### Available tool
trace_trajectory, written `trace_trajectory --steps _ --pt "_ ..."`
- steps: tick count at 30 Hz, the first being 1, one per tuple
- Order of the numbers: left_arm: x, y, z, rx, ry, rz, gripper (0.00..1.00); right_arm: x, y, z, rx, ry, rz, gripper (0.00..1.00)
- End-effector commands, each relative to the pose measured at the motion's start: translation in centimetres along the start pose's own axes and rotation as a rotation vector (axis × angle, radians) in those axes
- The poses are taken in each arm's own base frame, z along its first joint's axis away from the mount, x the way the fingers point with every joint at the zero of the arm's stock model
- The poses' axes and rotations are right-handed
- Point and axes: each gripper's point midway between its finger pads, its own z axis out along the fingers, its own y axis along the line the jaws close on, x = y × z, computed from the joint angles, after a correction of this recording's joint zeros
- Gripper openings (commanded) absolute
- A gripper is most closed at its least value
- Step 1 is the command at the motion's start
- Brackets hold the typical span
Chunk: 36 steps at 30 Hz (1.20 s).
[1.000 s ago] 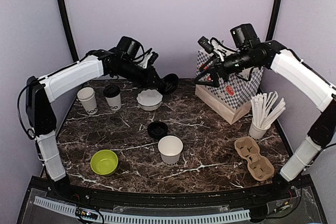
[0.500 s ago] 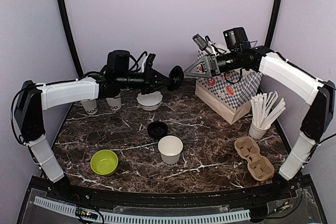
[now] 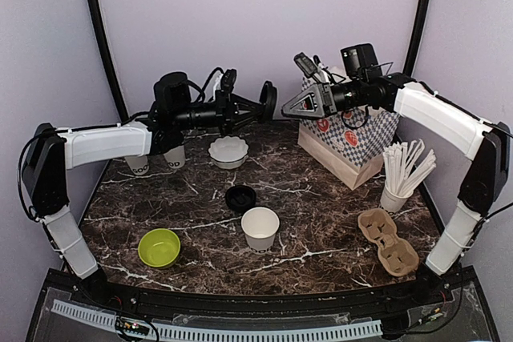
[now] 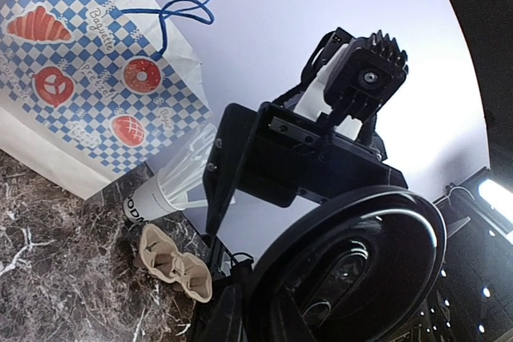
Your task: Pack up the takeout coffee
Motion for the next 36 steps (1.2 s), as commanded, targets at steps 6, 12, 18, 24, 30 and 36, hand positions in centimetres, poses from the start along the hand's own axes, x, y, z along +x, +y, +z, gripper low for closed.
trace_trajectory --steps 6,12,18,24,30,36 --pt "0.0 -2.5 -0.4 0.093 0.01 0.017 0.12 -1.6 1.6 0.1 -0.09 -0.021 -0.035 0.99" --pt "0.4 -2.5 0.2 0.102 0.028 0.013 0.12 -1.8 2.3 1.0 -0.122 -0.006 -0.046 0.99" --pt "0.7 -2.4 0.9 0.106 0.05 0.011 0.12 -2.0 2.7 1.3 -0.146 0.0 -0.053 0.98" --pt "1.0 -2.2 1.2 0.108 0.059 0.004 0.13 -2.1 3.2 1.4 -0.16 0.003 -0.063 0.97" --pt "1.0 -2.1 1.4 0.109 0.06 0.003 0.14 -1.9 2.9 1.6 -0.175 0.004 -0.043 0.85" --pt "1.2 -1.8 1.4 0.094 0.064 -0.005 0.17 -1.7 2.7 1.7 -0.173 0.005 -0.038 0.75"
